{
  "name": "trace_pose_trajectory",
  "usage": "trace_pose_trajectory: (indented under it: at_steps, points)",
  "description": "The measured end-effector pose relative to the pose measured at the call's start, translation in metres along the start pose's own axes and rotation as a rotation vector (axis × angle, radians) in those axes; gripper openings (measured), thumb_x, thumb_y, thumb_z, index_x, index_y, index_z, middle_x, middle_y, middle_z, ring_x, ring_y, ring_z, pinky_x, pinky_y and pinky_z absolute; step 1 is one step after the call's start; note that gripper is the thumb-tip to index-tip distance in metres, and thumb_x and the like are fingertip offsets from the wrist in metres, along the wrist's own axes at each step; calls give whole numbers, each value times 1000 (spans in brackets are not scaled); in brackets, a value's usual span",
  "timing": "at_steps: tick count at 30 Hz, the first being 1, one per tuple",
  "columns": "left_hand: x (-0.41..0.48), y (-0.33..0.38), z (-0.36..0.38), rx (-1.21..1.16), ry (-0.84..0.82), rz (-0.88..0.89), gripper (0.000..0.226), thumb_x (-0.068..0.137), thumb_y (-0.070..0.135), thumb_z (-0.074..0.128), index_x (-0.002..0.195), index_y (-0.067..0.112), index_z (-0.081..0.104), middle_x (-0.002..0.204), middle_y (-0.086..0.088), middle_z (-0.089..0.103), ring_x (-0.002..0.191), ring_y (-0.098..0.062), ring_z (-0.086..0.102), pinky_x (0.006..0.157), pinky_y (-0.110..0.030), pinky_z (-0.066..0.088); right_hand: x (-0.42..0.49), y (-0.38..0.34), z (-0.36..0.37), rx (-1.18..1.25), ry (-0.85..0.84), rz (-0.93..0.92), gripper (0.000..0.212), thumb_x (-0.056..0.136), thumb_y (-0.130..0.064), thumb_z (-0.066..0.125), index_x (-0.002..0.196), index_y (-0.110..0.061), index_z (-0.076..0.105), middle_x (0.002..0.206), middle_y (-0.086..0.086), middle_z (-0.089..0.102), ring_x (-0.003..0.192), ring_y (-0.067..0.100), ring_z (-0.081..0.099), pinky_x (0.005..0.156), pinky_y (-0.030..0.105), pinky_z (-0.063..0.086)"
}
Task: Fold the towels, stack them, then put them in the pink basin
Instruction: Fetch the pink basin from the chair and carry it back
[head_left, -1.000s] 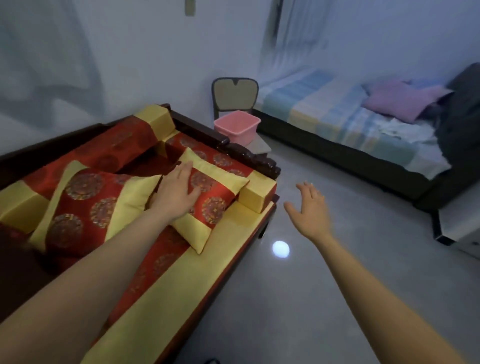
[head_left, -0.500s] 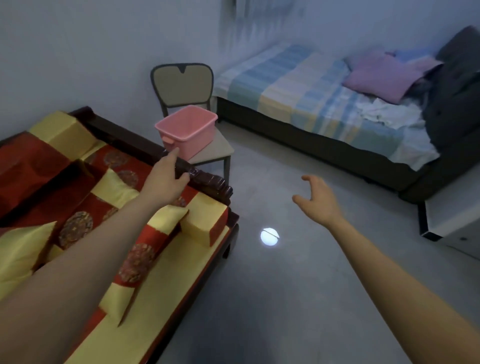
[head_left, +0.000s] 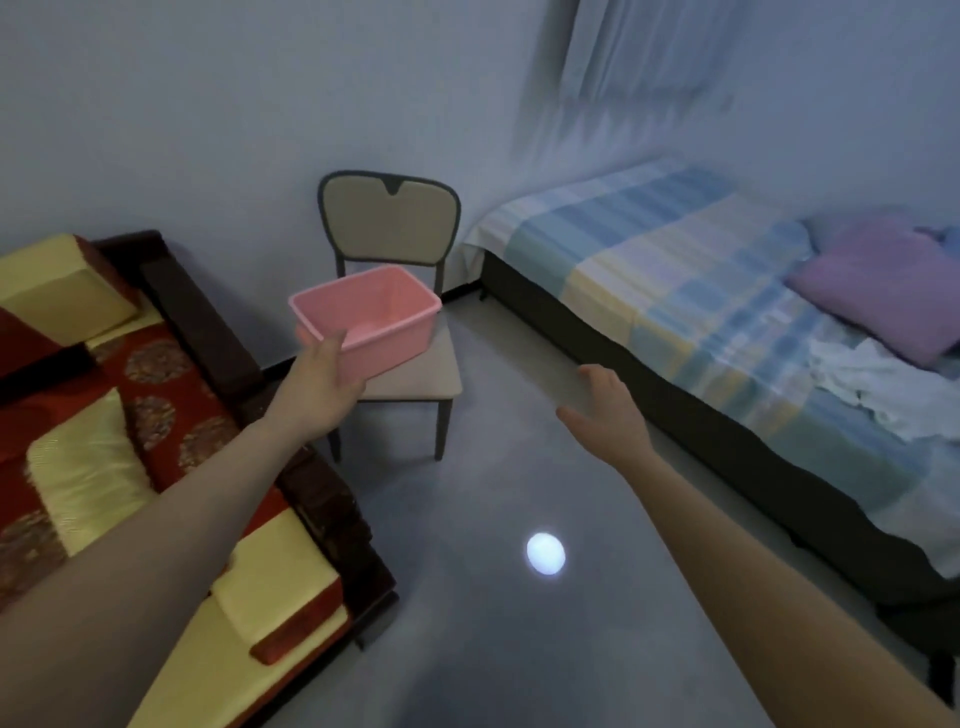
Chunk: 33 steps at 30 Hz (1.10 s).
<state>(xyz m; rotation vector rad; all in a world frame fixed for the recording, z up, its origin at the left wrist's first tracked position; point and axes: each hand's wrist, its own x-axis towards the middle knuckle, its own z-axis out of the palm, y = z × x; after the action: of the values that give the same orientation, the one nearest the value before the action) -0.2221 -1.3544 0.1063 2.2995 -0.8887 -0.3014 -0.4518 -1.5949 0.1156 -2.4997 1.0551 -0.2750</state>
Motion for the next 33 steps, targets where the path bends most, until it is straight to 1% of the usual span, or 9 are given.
trace_pose_trajectory:
  at_steps: [2, 5, 8, 14, 18, 21, 23, 28, 33]
  points:
    - [28, -2, 7, 2, 37, -61, 63, 85, 24, 52, 144, 14, 30, 139, -16, 48, 125, -34, 47, 99, -41, 40, 53, 6, 7, 2, -53, -48, 60, 87, -31, 60, 139, -13, 35, 143, 6, 39, 130, 22, 39, 100, 35, 38]
    - [75, -4, 21, 37, 119, -161, 56, 90, 12, 52, 142, 5, 33, 142, -21, 44, 129, -34, 42, 103, -37, 34, 130, 11, 26, 21, -99, -94, 60, 88, -31, 60, 140, -13, 35, 144, 6, 38, 131, 21, 38, 101, 36, 38]
    - [132, -10, 36, 56, 151, -193, 56, 90, 12, 54, 142, 4, 33, 143, -21, 44, 130, -35, 41, 104, -38, 34, 209, 7, 50, 32, -139, -151, 60, 87, -31, 59, 139, -14, 36, 144, 5, 38, 131, 20, 38, 101, 35, 38]
    - [254, -57, 68, 43, 125, -321, 67, 82, 35, 50, 143, 14, 31, 140, -16, 47, 125, -36, 48, 101, -47, 42, 349, -5, 93, 24, -243, -248, 60, 86, -29, 60, 139, -12, 36, 143, 6, 40, 130, 21, 39, 100, 36, 38]
    - [318, -65, 82, 29, 123, -439, 69, 82, 25, 54, 144, 6, 29, 139, -24, 46, 125, -39, 46, 103, -44, 40, 429, -13, 117, 49, -314, -238, 62, 83, -32, 62, 138, -13, 39, 141, 6, 42, 127, 22, 43, 100, 36, 39]
    - [368, -87, 91, 56, 148, -518, 66, 86, 14, 57, 144, 0, 28, 138, -28, 44, 125, -41, 45, 103, -41, 37, 490, -22, 146, 68, -375, -258, 59, 84, -30, 62, 136, -12, 41, 139, 8, 44, 124, 22, 46, 94, 31, 38]
    - [398, -107, 102, 63, 155, -582, 66, 87, 14, 57, 144, -1, 27, 138, -28, 44, 125, -42, 44, 103, -40, 36, 528, -28, 171, 65, -420, -294, 56, 85, -29, 61, 134, -10, 42, 138, 10, 45, 121, 24, 48, 90, 29, 37]
    - [465, -186, 145, -16, 202, -854, 55, 88, 15, 56, 135, -6, 36, 128, -30, 50, 116, -43, 49, 95, -40, 41, 635, -39, 264, 94, -563, -236, 49, 88, -26, 60, 130, -7, 44, 133, 14, 49, 117, 28, 49, 83, 28, 36]
    - [496, -254, 185, -69, 248, -1144, 52, 89, 17, 56, 129, -11, 38, 126, -32, 50, 114, -46, 51, 90, -43, 44, 705, -36, 353, 185, -716, -24, 45, 89, -24, 55, 128, -4, 46, 129, 15, 53, 109, 26, 52, 88, 32, 39]
